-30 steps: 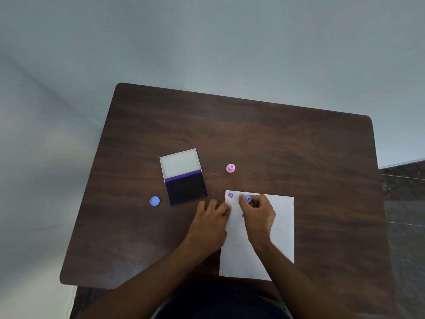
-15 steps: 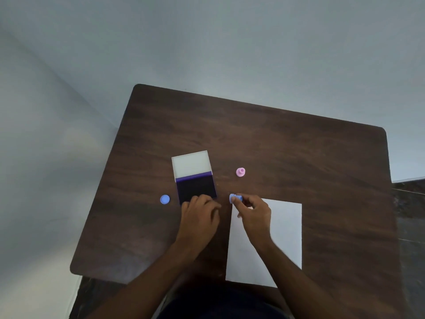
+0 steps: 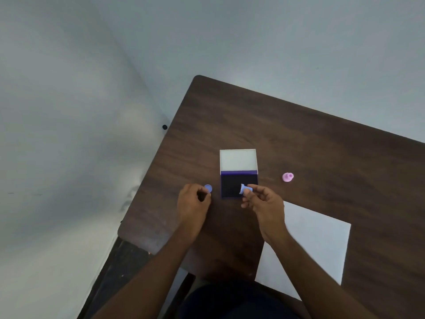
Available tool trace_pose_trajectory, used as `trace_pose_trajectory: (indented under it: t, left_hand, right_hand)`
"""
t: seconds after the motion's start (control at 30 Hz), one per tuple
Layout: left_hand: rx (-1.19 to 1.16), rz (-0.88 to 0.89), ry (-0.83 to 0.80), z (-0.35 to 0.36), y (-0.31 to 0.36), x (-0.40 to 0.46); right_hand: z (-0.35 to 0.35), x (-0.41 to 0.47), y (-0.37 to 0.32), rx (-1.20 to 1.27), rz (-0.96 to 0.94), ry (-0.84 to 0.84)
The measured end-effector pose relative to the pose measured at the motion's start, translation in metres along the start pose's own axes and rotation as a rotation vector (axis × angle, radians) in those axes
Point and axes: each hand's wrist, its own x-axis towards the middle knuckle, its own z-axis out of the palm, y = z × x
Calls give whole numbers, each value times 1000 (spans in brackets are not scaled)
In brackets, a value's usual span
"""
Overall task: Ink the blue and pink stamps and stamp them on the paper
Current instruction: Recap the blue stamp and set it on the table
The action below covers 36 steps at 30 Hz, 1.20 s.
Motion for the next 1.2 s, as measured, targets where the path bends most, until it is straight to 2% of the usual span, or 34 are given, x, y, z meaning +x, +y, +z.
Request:
trace_pose_trajectory:
  t: [0.1, 0.3, 0.4, 0.5, 0.6, 0.8, 0.97, 1.07, 1.2]
  left_hand:
    - [-30, -35, 21, 6, -4, 3]
    - [90, -38, -73, 19, -15, 10]
    - [72, -4, -28, 19, -15, 10]
    - [-87, -66, 54, 15, -11, 8]
    - [-337, -248, 74, 6, -4, 10]
    - [-702, -353, -55, -3, 13, 12]
    - [-1059, -587, -165, -6, 27, 13]
    - [-1103, -614, -148, -9, 31, 11]
    - [-1135, -559, -139, -11, 36, 10]
  right_hand:
    - [8, 1, -1, 29, 6, -37]
    - [15, 6, -2, 37, 31, -51]
    - [16, 7, -2, 37, 34, -51]
    - [16, 8, -3, 47, 49, -39]
    - [17, 9, -3, 55, 51, -32]
    - [20, 7, -5, 63, 59, -23]
    - [18, 5, -6, 73, 59, -28]
    - [18, 5, -7, 74, 63, -27]
    - [18, 4, -8, 79, 70, -28]
